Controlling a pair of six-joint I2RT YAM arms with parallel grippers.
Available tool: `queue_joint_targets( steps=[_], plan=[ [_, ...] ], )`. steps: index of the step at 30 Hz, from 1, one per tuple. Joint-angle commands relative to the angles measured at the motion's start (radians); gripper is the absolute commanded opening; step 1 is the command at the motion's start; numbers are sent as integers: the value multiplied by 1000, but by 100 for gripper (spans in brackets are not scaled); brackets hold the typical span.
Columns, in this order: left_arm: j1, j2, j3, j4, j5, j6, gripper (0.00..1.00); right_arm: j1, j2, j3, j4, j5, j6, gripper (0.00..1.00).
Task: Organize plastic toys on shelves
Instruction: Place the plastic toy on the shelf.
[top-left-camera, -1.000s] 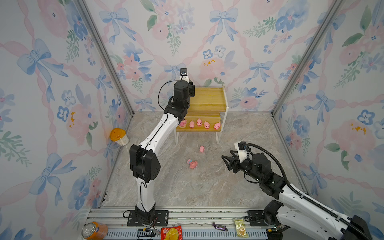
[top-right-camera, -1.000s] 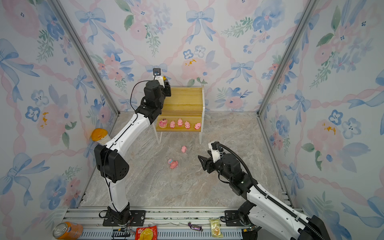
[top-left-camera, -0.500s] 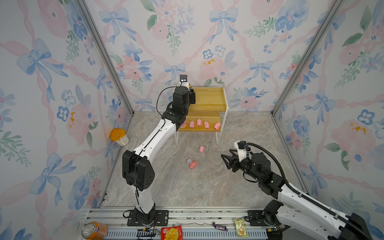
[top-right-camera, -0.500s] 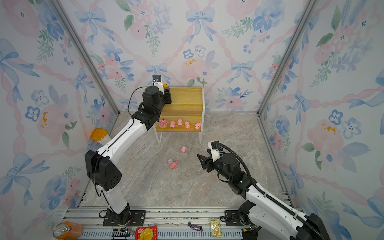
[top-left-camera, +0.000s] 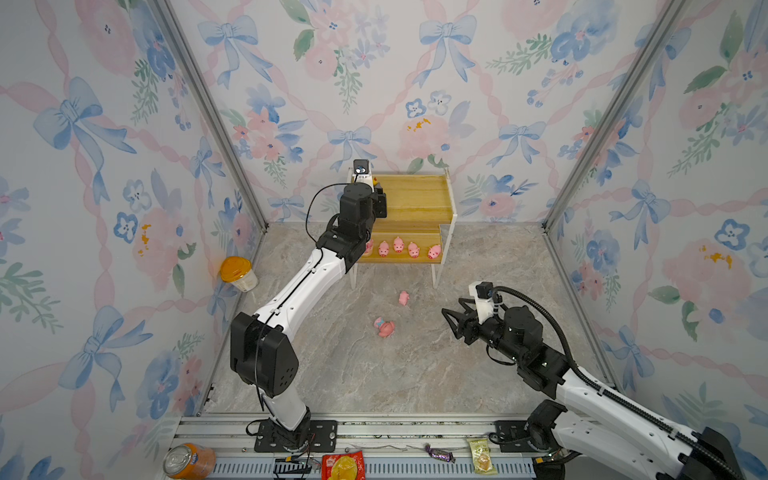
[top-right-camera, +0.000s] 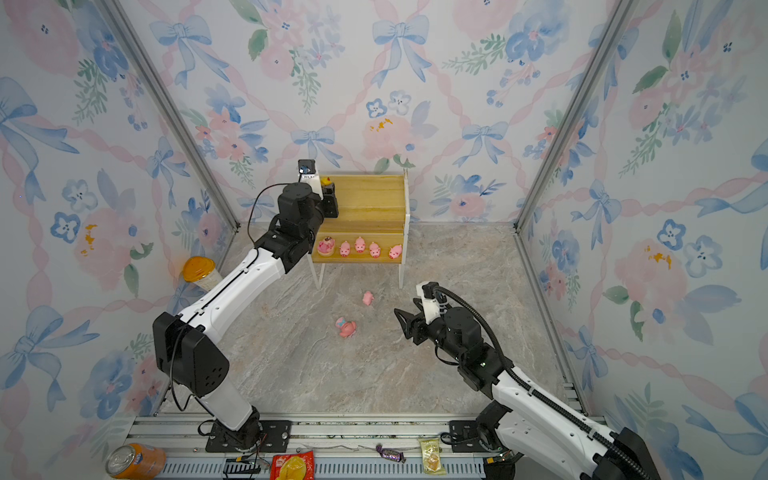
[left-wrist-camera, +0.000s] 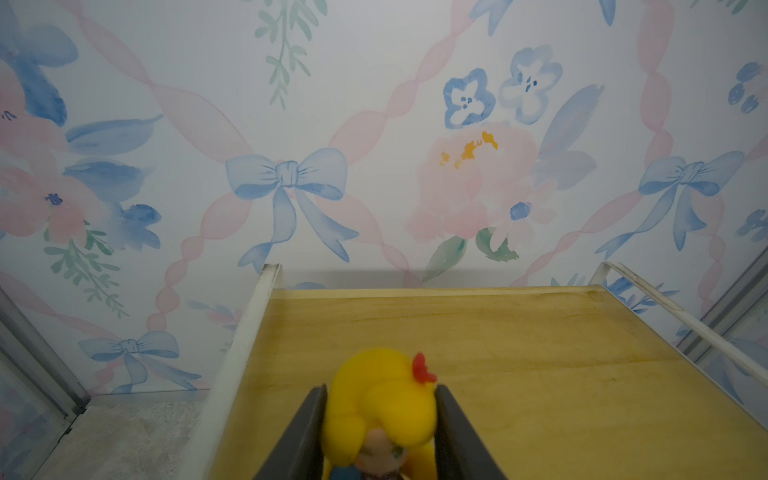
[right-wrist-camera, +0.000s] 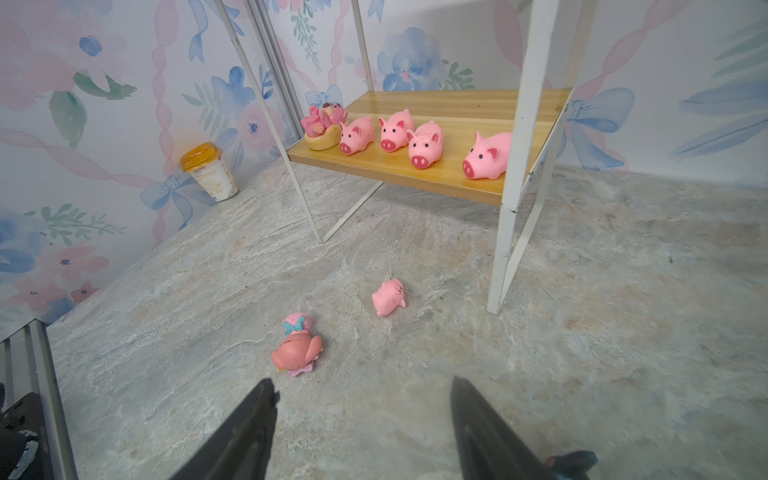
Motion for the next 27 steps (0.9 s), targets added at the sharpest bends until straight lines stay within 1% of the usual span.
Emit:
queue_joint_targets(
  steps=[1, 10, 19, 27],
  plan=[
    [-7, -43, -29, 22, 4, -22, 41, 5, -7, -15, 22, 3, -4, 68],
    [-14, -75, -122, 83, 8, -28, 41, 0, -4, -14, 28, 5, 3, 68],
    [-18, -53, -115, 88, 4, -26, 42, -5, -10, -16, 22, 9, 1, 68],
    [-22, -80, -132, 87, -11, -12, 43, -5, -6, -21, 33, 5, 6, 68]
  ],
)
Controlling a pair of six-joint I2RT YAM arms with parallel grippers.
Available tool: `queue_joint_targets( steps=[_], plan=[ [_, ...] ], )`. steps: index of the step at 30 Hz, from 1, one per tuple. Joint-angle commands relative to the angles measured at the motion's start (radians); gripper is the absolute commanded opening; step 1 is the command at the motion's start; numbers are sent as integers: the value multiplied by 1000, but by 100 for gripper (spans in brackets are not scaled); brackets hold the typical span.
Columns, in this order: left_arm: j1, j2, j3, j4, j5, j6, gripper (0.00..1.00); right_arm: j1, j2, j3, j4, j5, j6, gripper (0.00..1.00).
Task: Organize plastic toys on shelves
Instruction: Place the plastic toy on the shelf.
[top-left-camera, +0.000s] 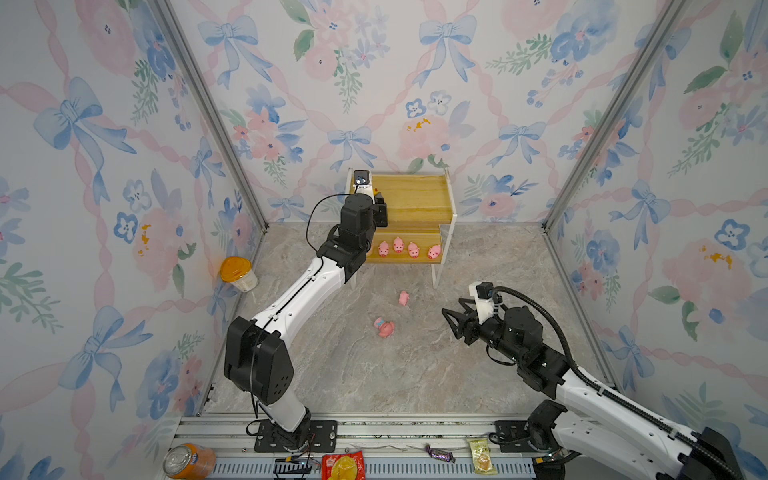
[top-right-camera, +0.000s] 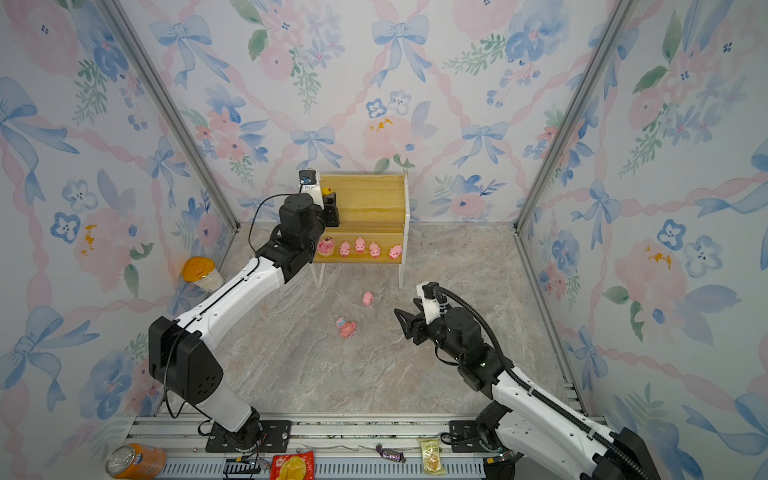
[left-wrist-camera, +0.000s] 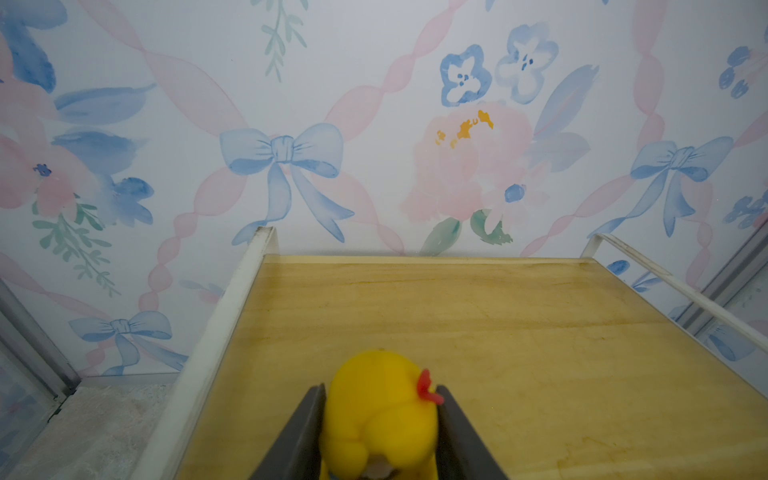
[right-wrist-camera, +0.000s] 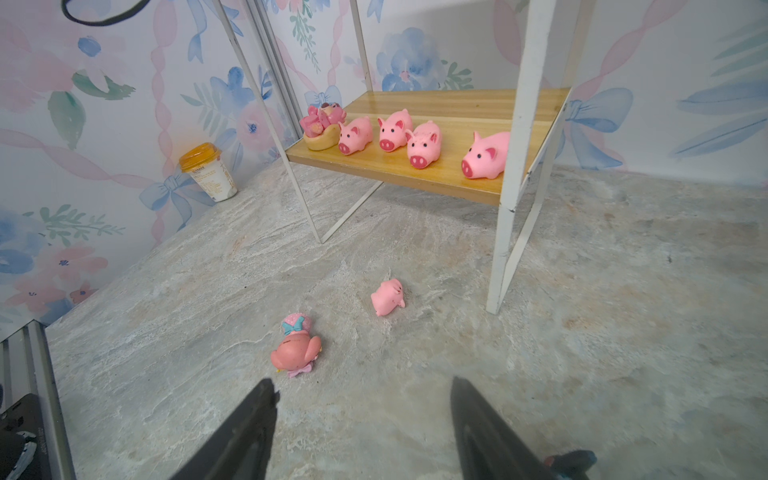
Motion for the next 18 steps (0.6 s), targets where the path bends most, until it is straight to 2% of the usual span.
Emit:
queue_joint_targets(
  steps=[1, 13, 18],
  plan=[
    [-6, -30, -21, 26, -8, 7, 44, -3, -4, -15, 29, 4, 6, 69],
    [-12, -28, 6, 24, -13, 29, 53, -3, -6, -17, 30, -2, 7, 69],
    [-13, -22, 41, 17, -26, 42, 60, -4, -9, -16, 29, -1, 6, 68]
  ],
)
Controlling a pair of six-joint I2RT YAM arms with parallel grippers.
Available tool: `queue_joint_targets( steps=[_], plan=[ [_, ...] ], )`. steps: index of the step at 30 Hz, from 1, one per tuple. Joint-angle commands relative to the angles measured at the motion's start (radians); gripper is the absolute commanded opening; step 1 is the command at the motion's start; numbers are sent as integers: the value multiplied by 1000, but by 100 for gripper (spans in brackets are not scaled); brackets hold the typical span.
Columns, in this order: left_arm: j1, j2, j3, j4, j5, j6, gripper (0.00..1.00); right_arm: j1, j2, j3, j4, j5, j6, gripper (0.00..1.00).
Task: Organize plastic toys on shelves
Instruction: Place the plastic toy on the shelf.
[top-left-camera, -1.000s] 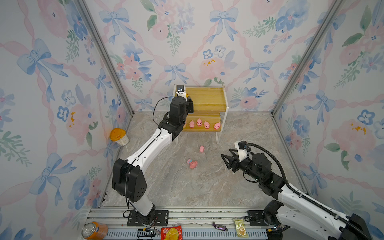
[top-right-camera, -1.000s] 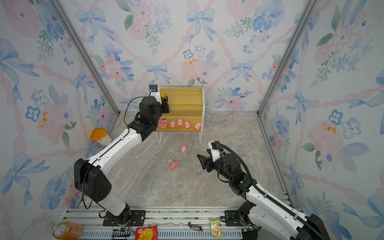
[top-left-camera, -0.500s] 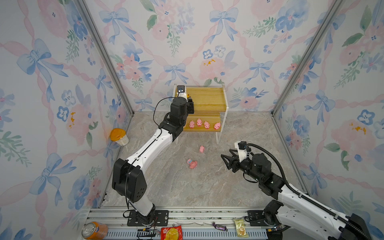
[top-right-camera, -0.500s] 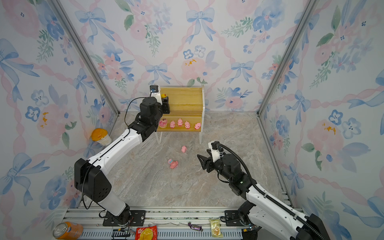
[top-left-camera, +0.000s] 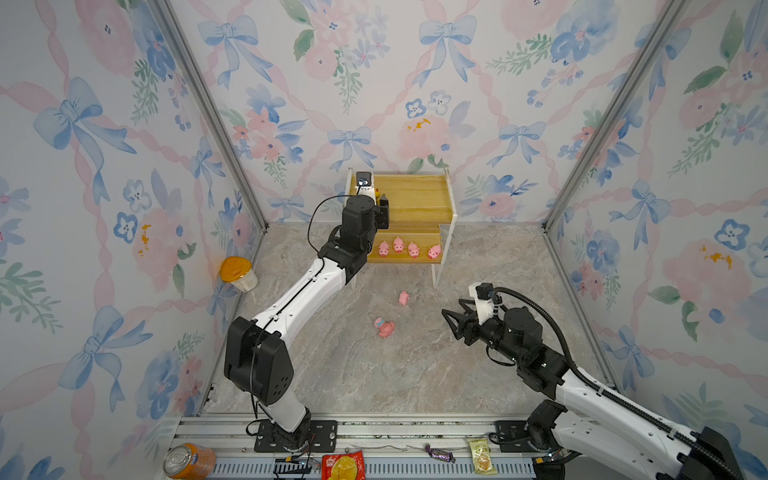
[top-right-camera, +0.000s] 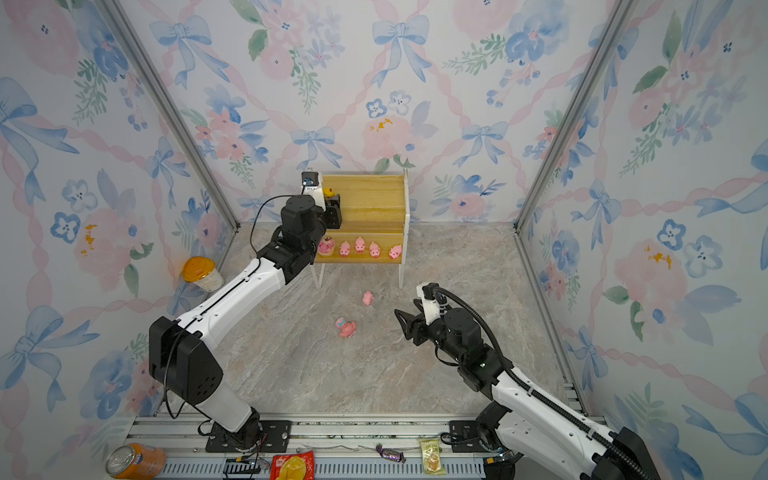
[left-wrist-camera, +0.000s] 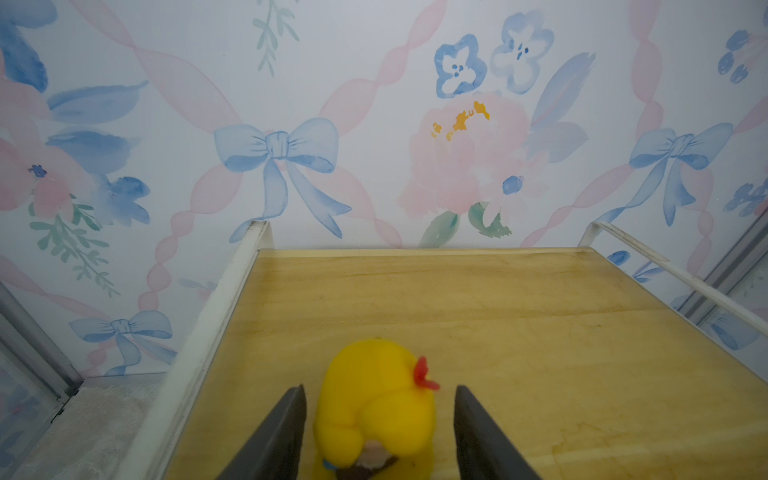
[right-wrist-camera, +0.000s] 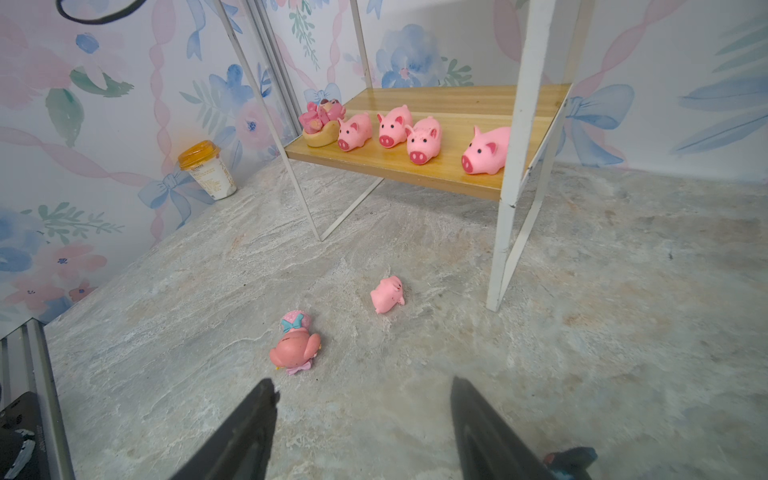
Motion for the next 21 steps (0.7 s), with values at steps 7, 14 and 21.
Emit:
queue_joint_targets(
  steps=[7, 14, 21],
  plan=[
    [-6, -11, 82, 9, -28, 35, 64, -3, -12, -10, 22, -2, 7, 68],
    [-7, -7, 108, 7, -20, 39, 66, -3, -10, -10, 25, -2, 5, 68],
    [-13, -45, 116, 7, -11, 27, 68, -4, -13, -6, 24, 3, 1, 68]
  ],
)
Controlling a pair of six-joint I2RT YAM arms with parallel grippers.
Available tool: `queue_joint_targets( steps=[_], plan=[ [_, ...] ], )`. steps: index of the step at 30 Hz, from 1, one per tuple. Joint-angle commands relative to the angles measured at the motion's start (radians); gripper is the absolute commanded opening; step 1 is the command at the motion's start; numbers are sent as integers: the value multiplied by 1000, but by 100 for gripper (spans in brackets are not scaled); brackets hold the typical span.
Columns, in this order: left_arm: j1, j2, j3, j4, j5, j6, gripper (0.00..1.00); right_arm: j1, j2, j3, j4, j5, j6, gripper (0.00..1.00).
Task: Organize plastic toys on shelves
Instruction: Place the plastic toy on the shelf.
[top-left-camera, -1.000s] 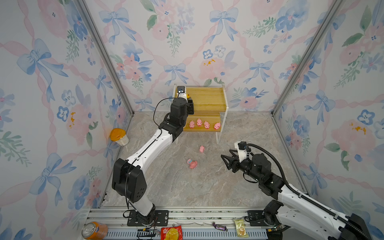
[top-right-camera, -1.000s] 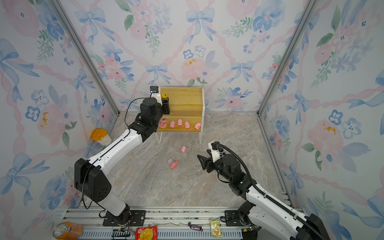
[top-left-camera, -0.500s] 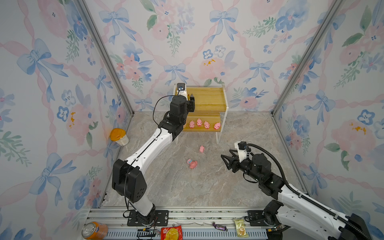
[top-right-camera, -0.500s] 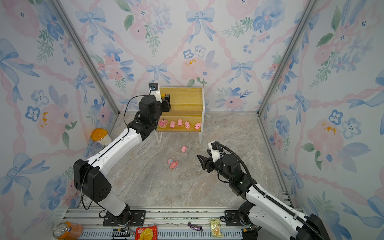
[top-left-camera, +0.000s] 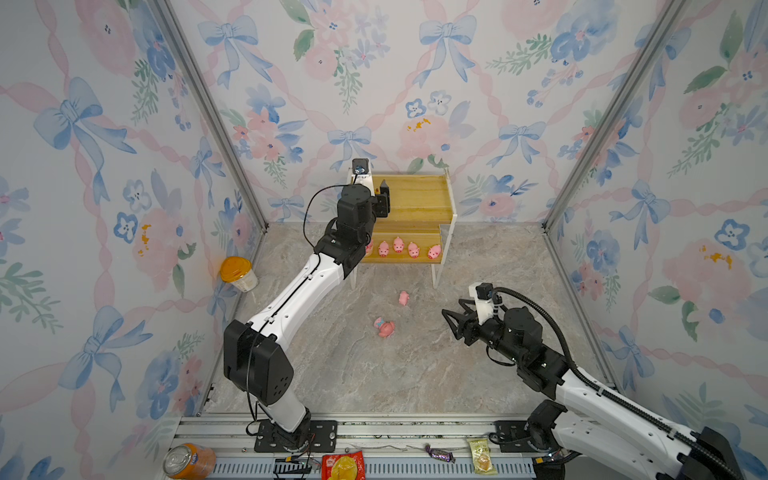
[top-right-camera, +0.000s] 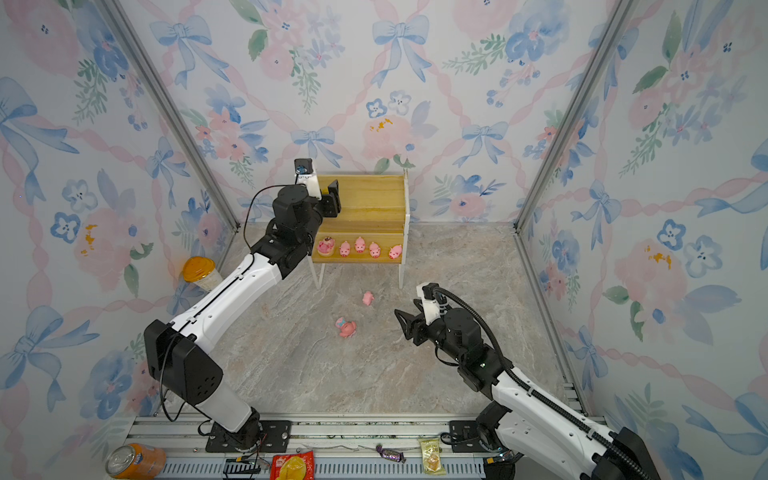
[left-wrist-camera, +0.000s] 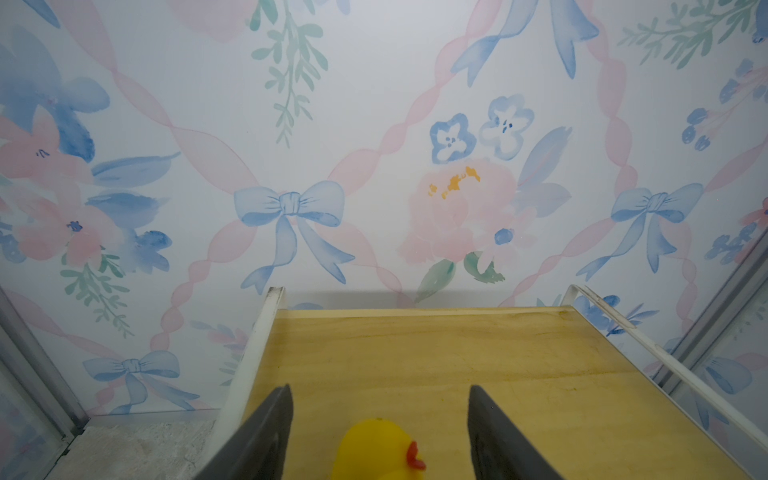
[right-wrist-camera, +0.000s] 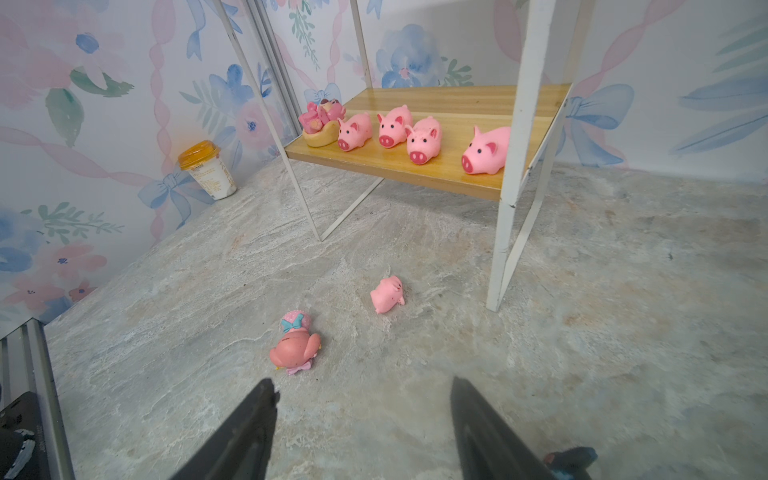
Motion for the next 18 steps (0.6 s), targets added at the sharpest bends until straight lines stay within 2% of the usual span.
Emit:
queue_joint_targets(
  steps=[1, 8, 11, 18],
  plan=[
    [-11, -56, 28, 10, 2, 3, 69, -3, -13, -5, 24, 4, 2, 68],
    [-27, -187, -19, 11, -24, -5, 76, -9, -21, -1, 26, 14, 8, 71],
    [-32, -264, -80, 10, -48, -8, 84, -12, -31, -2, 25, 26, 12, 73],
    [-64, -509, -364, -6, -118, -99, 89, -15, -53, 15, -66, 102, 22, 78]
  ],
)
